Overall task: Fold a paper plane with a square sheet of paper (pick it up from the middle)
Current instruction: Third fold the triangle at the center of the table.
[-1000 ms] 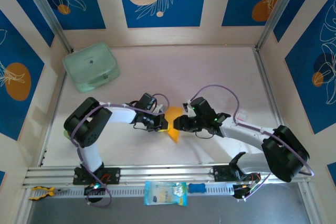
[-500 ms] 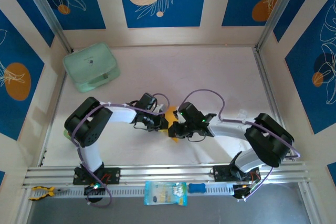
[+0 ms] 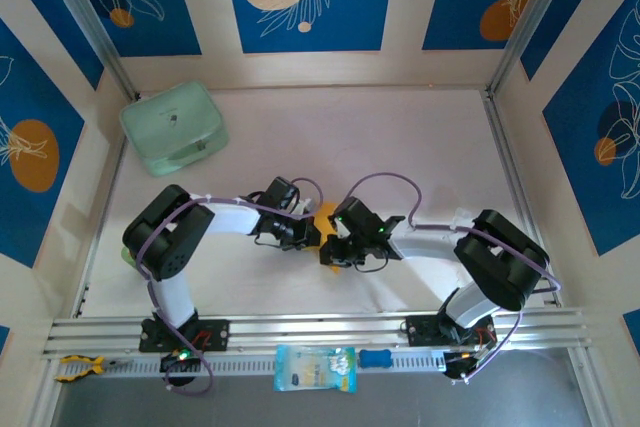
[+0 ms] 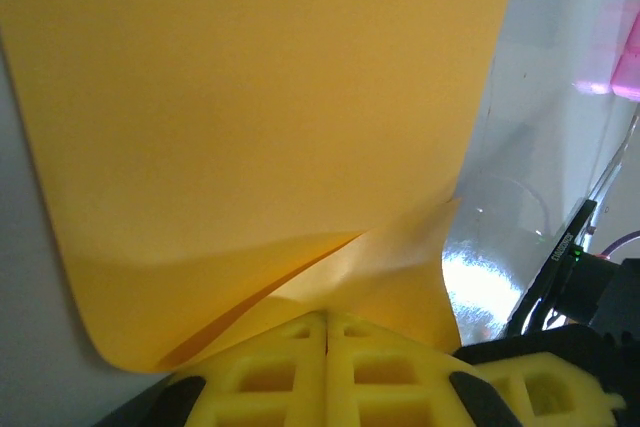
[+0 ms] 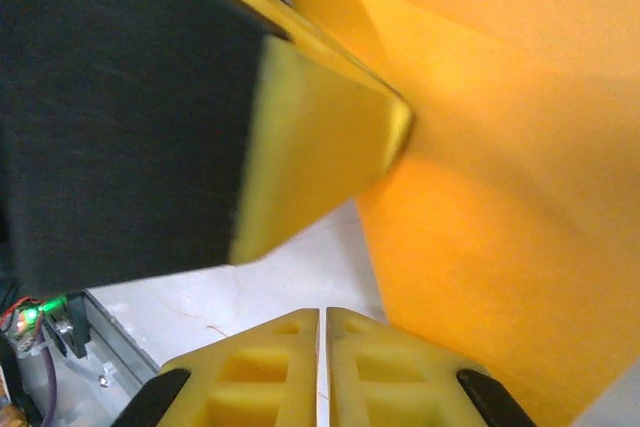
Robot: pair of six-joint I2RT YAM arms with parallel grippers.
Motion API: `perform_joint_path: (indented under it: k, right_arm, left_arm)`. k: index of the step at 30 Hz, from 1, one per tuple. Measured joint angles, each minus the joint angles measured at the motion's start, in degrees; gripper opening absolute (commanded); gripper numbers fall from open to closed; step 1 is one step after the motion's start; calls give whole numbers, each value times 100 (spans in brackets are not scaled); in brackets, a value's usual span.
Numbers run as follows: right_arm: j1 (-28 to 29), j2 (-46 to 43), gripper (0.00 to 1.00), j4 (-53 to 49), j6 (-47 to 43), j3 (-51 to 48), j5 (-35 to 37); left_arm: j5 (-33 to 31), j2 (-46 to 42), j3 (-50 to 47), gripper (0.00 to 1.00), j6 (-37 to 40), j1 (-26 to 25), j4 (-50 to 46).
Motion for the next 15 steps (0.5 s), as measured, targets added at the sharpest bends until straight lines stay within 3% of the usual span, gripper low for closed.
perform_joint_path:
  k: [15]
  right_arm:
    - [111, -566, 12, 750, 522, -1012, 24]
  left_arm:
    - [42, 33, 20, 0, 0, -2, 0]
